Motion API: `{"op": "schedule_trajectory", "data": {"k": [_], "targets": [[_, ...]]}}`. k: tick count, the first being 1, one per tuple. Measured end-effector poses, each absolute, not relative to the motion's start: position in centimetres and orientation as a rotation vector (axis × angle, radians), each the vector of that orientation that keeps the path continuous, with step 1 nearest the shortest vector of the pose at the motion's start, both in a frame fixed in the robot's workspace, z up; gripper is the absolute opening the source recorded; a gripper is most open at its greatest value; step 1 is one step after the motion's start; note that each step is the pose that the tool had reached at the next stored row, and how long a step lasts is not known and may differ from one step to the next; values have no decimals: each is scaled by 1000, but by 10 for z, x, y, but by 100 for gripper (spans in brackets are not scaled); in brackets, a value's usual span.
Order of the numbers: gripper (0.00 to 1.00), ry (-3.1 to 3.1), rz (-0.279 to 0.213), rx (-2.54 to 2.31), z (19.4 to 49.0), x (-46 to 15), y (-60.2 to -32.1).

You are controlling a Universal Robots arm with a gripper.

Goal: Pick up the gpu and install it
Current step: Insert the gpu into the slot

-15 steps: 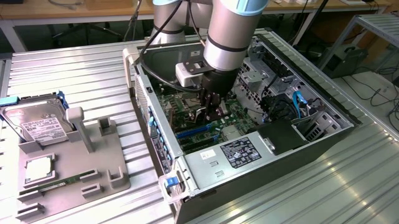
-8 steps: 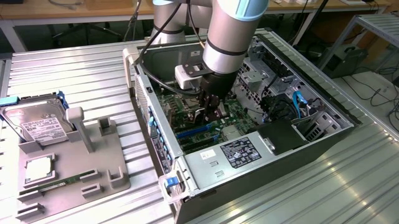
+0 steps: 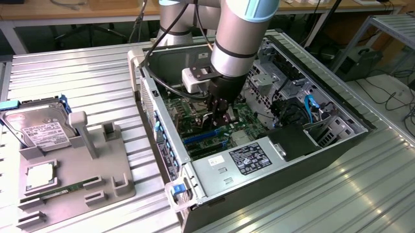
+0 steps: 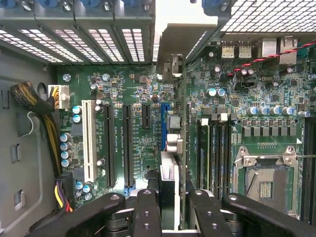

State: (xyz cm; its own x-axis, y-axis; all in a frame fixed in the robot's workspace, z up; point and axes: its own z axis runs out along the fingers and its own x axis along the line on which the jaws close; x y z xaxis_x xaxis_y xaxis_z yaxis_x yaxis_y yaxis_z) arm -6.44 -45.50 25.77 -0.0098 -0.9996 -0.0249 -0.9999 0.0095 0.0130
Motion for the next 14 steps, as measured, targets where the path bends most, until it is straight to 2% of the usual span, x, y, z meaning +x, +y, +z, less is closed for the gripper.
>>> {"op": "schedule_trajectory", "data": {"k": [14], "targets": [[27, 2225, 47, -2204, 251, -70, -460]]}}
